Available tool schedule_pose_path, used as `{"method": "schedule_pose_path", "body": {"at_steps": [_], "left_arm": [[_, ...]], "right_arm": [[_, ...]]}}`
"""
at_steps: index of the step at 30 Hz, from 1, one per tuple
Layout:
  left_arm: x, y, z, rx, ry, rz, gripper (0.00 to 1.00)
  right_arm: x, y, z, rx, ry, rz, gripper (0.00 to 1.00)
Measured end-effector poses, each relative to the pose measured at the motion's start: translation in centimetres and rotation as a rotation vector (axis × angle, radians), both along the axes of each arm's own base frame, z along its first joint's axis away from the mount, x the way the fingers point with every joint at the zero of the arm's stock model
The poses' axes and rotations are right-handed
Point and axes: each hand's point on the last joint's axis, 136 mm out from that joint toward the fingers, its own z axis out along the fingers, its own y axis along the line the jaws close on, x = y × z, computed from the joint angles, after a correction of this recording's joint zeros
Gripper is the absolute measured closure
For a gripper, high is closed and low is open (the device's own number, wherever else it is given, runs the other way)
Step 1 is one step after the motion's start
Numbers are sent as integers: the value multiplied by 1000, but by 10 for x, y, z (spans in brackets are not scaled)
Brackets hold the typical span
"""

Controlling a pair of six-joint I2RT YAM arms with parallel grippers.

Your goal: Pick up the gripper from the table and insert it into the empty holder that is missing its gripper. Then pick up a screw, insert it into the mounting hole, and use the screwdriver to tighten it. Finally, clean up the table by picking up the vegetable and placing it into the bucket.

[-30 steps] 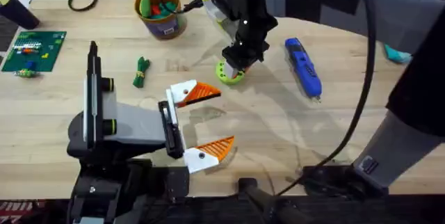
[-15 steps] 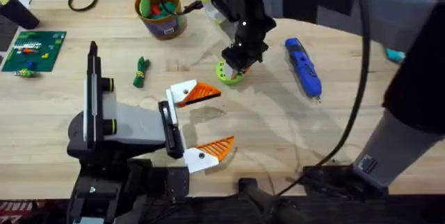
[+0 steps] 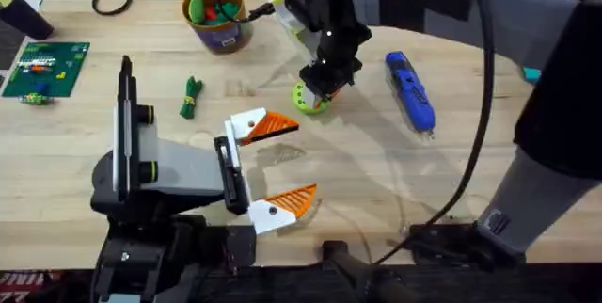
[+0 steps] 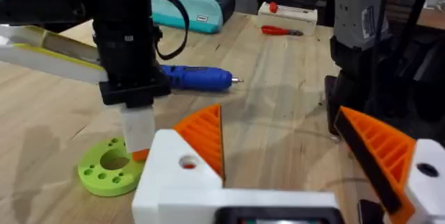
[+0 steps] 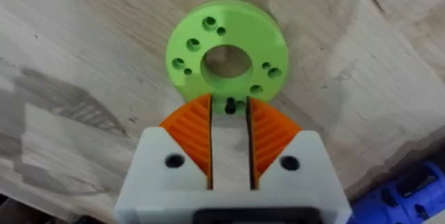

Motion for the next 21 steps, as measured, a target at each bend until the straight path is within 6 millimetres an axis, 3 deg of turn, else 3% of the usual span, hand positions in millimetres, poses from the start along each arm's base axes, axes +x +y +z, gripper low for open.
{"method": "schedule_pose_path", "body": {"at_steps": [17, 21], "left_arm": [[0, 0, 0, 0, 0, 0, 13], [0, 0, 0, 0, 0, 0, 13]], "right_arm": [[0, 0, 0, 0, 0, 0, 734], [0, 0, 0, -1, -1, -3, 785]]}}
